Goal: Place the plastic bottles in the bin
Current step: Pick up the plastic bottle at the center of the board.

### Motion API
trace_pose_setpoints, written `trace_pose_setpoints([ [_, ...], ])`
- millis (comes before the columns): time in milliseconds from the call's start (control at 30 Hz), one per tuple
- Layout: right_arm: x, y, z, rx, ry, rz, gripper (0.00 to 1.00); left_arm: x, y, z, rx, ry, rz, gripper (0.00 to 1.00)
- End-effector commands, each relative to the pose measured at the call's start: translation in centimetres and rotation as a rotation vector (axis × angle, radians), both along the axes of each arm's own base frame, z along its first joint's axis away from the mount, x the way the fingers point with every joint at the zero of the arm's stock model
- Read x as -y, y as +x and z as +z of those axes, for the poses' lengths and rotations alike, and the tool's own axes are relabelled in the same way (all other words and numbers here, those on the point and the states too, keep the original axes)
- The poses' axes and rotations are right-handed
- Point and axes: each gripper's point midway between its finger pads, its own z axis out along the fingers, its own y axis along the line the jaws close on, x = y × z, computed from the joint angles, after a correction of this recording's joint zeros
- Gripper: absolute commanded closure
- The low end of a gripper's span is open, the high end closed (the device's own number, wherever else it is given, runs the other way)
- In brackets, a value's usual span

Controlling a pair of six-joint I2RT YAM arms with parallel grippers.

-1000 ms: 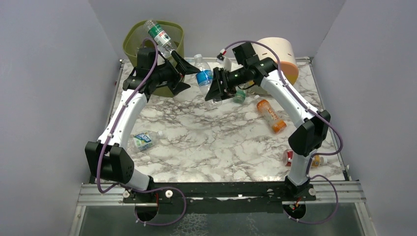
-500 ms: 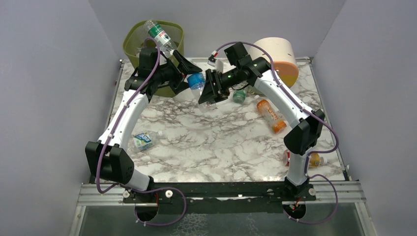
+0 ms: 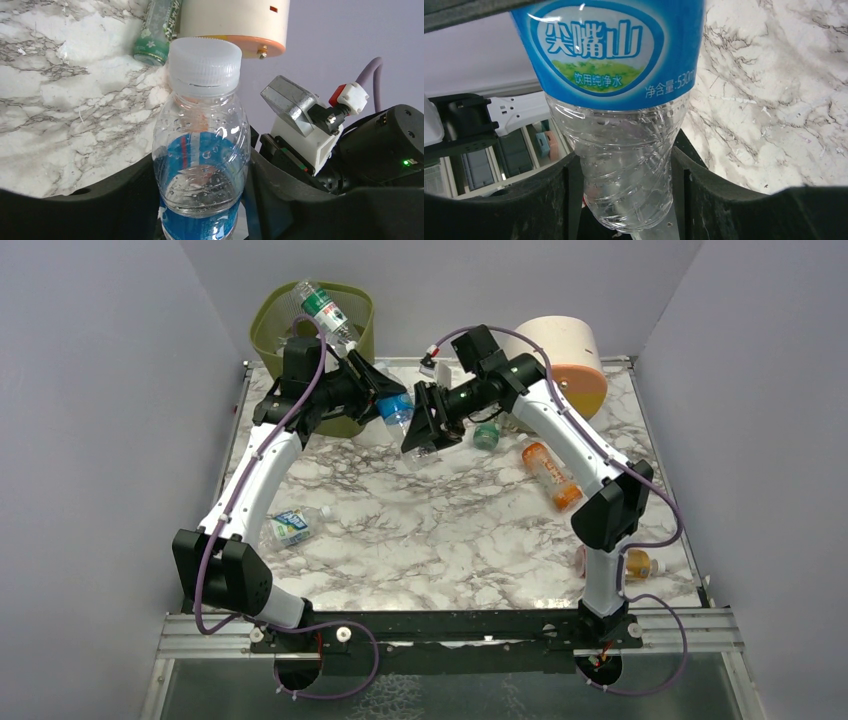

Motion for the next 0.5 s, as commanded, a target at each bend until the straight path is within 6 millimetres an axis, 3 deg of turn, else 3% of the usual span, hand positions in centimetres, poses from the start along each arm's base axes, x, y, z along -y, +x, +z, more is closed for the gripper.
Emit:
trace_pose_setpoints([
  [0,-0.7,0.3,1.7,0.022,0.035,0.012,0.37,0.0,-0.4,0.9,0.032,0.022,-0.013,0.48],
  [167,-0.8,0.4,2.9,0.03,0.045,0.008,0.19,-0.1,-0.1,1.2,0.038,0.028,-0.009,0.48],
  [233,-0.7,0.3,3.4,0.031,0.049,0.007,0.01,-0.1,0.1,1.3,0.044,0.032,-0.009,0.48],
  [467,0.6,-0.5,4.8,0.064,0.02,-0.029,0.0,-0.1,0.5,1.5,0.052,0.043,-0.008,0.48],
])
